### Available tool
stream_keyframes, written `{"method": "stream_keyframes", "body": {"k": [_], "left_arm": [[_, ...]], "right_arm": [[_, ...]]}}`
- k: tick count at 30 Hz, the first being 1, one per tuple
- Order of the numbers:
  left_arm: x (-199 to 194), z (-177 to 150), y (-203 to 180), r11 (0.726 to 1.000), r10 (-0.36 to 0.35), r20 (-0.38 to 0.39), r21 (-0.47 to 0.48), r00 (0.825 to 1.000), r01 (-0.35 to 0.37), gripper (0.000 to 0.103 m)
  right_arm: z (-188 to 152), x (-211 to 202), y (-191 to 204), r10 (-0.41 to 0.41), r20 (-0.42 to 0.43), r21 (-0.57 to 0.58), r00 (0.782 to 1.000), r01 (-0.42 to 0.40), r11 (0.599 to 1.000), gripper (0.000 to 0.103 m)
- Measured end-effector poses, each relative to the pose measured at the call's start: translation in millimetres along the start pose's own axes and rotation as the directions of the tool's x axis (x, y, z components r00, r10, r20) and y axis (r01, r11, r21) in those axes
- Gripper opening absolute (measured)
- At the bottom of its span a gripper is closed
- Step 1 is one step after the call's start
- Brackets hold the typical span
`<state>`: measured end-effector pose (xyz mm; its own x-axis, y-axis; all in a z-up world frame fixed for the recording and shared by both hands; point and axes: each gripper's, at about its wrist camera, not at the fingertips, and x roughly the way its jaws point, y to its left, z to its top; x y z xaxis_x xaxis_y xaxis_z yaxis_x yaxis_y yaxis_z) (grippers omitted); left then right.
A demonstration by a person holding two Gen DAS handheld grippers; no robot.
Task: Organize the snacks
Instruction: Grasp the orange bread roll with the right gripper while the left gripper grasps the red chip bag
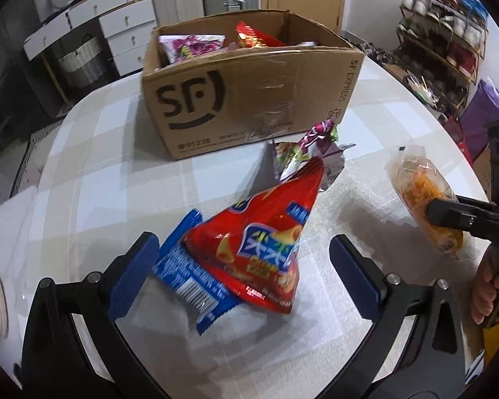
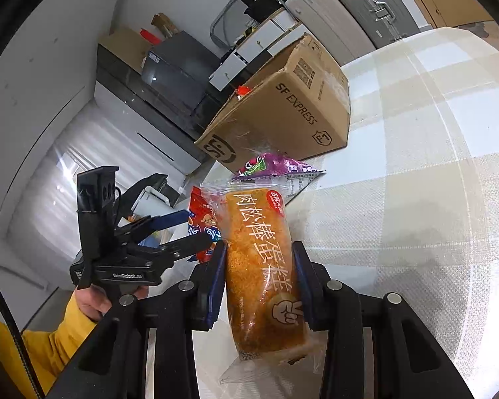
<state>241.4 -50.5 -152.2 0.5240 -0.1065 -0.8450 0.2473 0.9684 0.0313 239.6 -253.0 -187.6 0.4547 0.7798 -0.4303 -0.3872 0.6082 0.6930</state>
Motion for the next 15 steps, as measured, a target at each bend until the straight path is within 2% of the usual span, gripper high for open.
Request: {"method": "stream_keyframes", "body": {"k": [2, 3, 4, 7, 15], "left_arm": [[3, 1, -4, 1.000, -0.003, 0.002, 0.020, 1.000, 0.003, 0.090], [4, 1, -3, 1.000, -0.005, 0.002, 0.013, 1.000, 0.005, 0.074], [5, 0, -2, 1.000, -0.006, 0.001, 0.004, 1.000, 0.006, 0.066], [3, -3, 7, 0.997, -0.059, 0.024, -0.041, 0.998, 0.060, 0.059], [-11, -12, 13, 0.994, -0.085, 0.049, -0.063, 0.995, 0.088, 0.055]], "right_arm": [[-1, -3, 0, 0.008, 0.007, 0.003, 1.000, -0.008, 1.000, 0.038], [-1, -3, -1, 0.011, 0.008, 0.003, 1.000, -0.011, 1.000, 0.038], [-1, -4, 0, 0.011, 0.010, 0.000, 1.000, -0.011, 1.000, 0.038], [-3, -5, 1, 0.015, 0.009, -0.008, 1.000, -0.015, 1.000, 0.038], [-3, -5, 4, 0.007, 0.016, -0.026, 1.000, -0.006, 1.000, 0.038]]}}
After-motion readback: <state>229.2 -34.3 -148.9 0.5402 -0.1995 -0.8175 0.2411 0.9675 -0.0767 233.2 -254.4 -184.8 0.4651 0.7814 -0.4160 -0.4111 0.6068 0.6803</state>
